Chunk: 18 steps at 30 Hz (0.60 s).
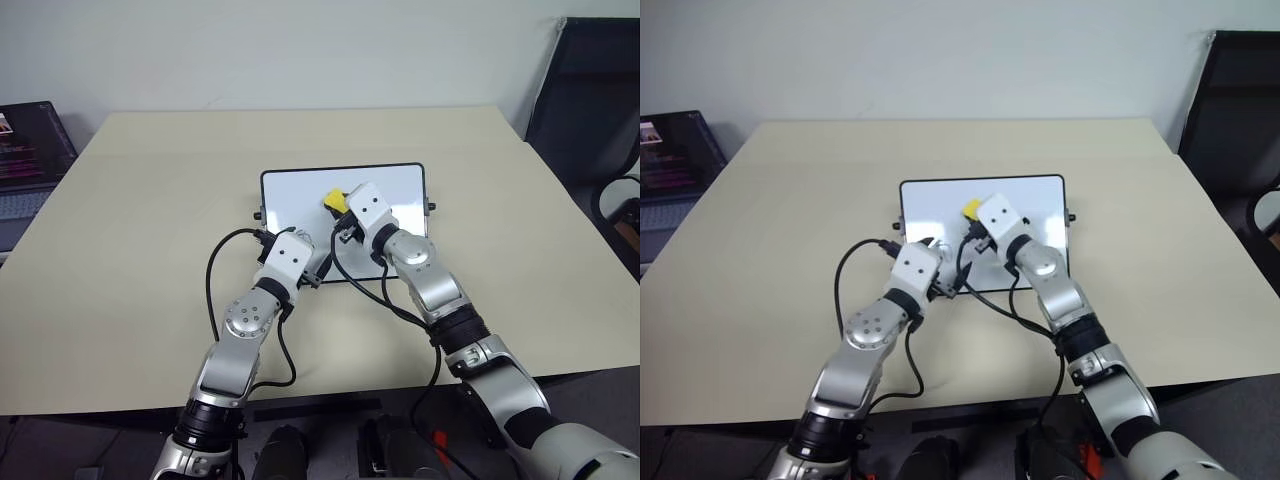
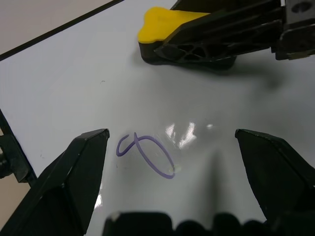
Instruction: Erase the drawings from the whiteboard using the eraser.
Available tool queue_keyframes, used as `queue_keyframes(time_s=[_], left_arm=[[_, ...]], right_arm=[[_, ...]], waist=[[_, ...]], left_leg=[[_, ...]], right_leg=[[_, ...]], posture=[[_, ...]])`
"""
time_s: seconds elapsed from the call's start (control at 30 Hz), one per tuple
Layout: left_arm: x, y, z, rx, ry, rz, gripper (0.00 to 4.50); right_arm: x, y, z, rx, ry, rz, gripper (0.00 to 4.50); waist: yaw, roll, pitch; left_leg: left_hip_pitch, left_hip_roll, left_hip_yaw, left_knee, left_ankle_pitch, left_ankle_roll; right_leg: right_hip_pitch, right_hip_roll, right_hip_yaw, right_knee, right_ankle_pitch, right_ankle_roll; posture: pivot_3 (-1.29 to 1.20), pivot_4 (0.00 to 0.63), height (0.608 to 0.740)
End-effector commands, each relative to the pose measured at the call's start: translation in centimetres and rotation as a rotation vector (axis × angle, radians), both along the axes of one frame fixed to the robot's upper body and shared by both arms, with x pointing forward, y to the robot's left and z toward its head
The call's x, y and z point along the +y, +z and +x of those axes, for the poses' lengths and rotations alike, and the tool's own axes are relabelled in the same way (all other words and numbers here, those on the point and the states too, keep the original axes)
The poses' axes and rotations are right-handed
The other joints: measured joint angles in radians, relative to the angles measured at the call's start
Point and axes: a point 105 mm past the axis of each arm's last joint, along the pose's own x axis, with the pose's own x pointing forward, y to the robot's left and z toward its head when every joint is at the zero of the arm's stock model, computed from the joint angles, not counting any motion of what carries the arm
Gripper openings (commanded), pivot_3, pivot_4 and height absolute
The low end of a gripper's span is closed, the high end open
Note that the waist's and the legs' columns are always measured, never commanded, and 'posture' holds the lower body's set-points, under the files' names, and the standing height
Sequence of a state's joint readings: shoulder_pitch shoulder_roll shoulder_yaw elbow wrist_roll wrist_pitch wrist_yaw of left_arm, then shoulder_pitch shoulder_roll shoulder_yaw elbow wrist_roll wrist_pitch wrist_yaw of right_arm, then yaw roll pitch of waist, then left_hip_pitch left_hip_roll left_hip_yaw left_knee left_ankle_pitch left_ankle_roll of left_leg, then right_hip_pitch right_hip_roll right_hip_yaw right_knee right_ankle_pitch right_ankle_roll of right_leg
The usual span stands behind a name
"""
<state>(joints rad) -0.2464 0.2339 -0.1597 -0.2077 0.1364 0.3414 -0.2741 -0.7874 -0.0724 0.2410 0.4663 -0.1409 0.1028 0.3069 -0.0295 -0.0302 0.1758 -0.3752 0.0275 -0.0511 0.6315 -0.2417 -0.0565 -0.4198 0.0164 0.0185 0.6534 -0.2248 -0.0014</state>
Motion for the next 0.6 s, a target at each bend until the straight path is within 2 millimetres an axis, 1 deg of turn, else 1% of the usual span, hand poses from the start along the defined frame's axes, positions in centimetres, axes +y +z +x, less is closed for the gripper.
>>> queue_keyframes(time_s=[0.03,0.17,0.3,0.5,0.6], left_arm=[[-0.4,1.7,-0.4,-0.063,-0.012,-0.016,4.5],[-0.5,1.7,-0.4,-0.063,-0.013,-0.019,4.5],[-0.6,1.8,-0.4,-0.063,-0.017,-0.021,4.5],[-0.7,1.8,-0.3,-0.062,-0.026,-0.022,4.5],[-0.7,1.8,-0.3,-0.062,-0.028,-0.021,4.5]], right_arm=[[-1.9,-1.3,1.0,0.032,-0.092,-0.073,1.2],[-3.6,-2.0,0.6,0.054,-0.119,-0.092,1.2],[-5.2,-3.0,-0.3,0.079,-0.143,-0.108,1.2],[-8.1,-5.3,-2.2,0.138,-0.18,-0.16,1.2],[-8.7,-5.7,-2.9,0.149,-0.187,-0.167,1.2]], waist=[[0.0,0.0,0.0],[0.005,0.0,0.0],[0.003,0.0,0.0],[0.003,-0.001,0.0],[0.001,-0.001,0.0]], left_leg=[[0.001,0.0,0.0,0.0,0.0,0.0],[0.003,-0.001,0.0,0.002,0.001,0.001],[0.01,-0.001,0.0,0.002,0.001,0.001],[0.011,-0.001,0.0,0.002,0.001,0.001],[0.011,-0.001,0.0,0.002,0.001,0.001]], right_leg=[[0.0,0.0,0.0,0.002,0.0,0.0],[0.002,0.0,0.0,0.005,0.0,-0.001],[0.009,0.0,0.0,0.003,-0.001,-0.001],[0.01,0.0,0.0,0.003,-0.002,-0.002],[0.01,0.0,0.0,0.002,-0.002,-0.003]], posture=[[0.0,0.15,0.74],[0.0,0.15,0.74],[0.0,0.15,0.74],[0.0,0.15,0.74],[0.0,0.15,0.74]])
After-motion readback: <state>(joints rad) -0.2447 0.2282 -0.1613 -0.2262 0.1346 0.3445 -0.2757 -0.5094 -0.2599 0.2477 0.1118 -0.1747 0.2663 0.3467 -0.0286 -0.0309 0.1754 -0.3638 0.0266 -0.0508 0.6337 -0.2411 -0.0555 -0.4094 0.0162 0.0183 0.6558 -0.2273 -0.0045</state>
